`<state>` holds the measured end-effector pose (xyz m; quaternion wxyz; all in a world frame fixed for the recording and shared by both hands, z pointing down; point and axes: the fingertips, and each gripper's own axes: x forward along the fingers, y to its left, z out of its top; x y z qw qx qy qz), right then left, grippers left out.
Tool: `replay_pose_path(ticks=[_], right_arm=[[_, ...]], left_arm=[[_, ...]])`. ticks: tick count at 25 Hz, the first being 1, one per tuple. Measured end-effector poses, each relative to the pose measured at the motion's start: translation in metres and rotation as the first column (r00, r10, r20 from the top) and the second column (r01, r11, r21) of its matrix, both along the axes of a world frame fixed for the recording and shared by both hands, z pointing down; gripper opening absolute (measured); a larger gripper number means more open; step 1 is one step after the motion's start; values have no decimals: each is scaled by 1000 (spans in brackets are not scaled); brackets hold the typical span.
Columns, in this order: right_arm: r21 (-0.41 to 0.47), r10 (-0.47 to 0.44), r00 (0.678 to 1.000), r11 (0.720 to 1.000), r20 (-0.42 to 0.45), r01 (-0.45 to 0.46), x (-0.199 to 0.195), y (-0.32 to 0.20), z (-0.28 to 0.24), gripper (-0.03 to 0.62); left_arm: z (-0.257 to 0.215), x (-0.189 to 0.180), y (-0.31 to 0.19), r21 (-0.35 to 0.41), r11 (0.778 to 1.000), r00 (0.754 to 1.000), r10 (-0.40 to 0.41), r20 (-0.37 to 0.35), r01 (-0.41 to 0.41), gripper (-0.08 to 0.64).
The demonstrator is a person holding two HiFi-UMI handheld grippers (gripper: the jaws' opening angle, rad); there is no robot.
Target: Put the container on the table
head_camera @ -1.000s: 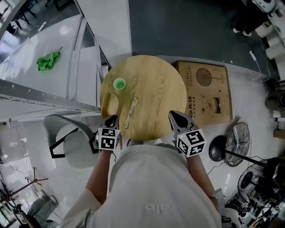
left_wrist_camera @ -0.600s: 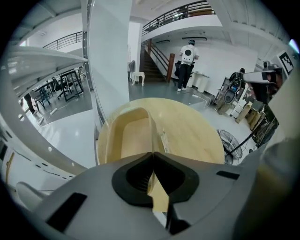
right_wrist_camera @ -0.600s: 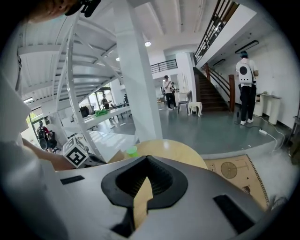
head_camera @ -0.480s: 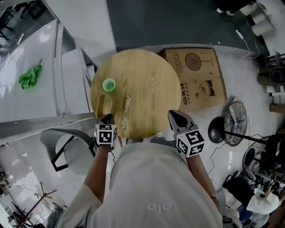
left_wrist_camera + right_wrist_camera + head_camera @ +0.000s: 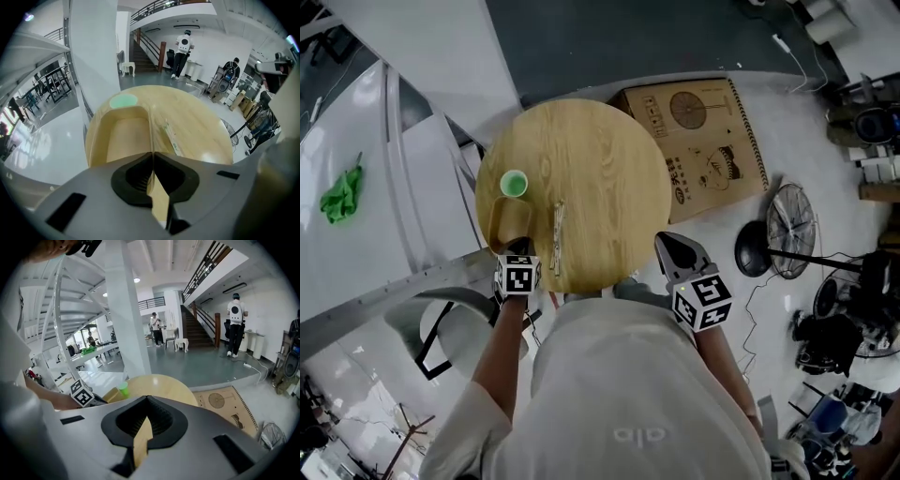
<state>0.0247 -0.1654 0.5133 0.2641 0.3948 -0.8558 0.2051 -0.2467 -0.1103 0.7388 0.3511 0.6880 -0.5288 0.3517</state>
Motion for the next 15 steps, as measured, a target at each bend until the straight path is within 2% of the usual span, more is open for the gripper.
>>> replay_pose_path(ticks=[11,15], right_arm=[[5,70,997,998,-30,-70,18,-3,-1,25],[11,94,995,996,-38,-94,27,-2,-4,25]], left_arm=[[14,-4,-33,-18,999,999,35,1,-35,28],[28,-11,-40,-24,999,999,46,27,-45,31]])
